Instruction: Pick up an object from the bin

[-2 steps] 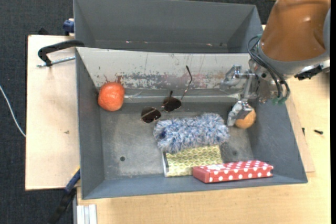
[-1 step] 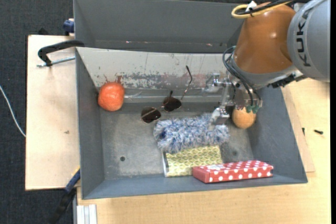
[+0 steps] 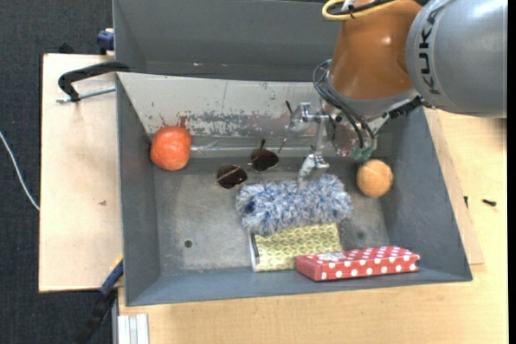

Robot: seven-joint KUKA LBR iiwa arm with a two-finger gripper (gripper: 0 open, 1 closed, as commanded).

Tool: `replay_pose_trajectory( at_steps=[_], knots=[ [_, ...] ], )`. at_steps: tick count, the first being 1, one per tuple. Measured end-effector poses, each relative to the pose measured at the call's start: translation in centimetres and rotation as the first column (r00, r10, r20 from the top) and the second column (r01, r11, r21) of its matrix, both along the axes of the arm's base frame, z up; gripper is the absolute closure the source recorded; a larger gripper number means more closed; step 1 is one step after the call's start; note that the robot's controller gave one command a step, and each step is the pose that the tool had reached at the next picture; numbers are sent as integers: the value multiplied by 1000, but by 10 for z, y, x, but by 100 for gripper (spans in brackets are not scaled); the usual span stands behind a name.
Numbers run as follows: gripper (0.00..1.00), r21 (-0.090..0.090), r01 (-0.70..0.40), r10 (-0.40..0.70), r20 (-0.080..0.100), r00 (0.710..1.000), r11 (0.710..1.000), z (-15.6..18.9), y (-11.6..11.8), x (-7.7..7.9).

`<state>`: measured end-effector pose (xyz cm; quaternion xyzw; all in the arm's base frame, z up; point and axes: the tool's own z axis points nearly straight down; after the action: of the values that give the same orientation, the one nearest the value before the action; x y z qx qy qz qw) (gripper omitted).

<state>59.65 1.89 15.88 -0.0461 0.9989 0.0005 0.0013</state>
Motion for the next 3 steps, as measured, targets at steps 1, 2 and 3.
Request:
replay_pose_trajectory(
  at_steps=[1, 2, 3],
  knots=[
    [0, 0, -15, 15, 0, 1000, 1000, -23, -10, -3],
    [0, -1, -54, 54, 1, 999, 999, -82, -7, -17],
    [100, -1, -58, 58, 4, 998, 998, -75, -7, -16]
  ],
)
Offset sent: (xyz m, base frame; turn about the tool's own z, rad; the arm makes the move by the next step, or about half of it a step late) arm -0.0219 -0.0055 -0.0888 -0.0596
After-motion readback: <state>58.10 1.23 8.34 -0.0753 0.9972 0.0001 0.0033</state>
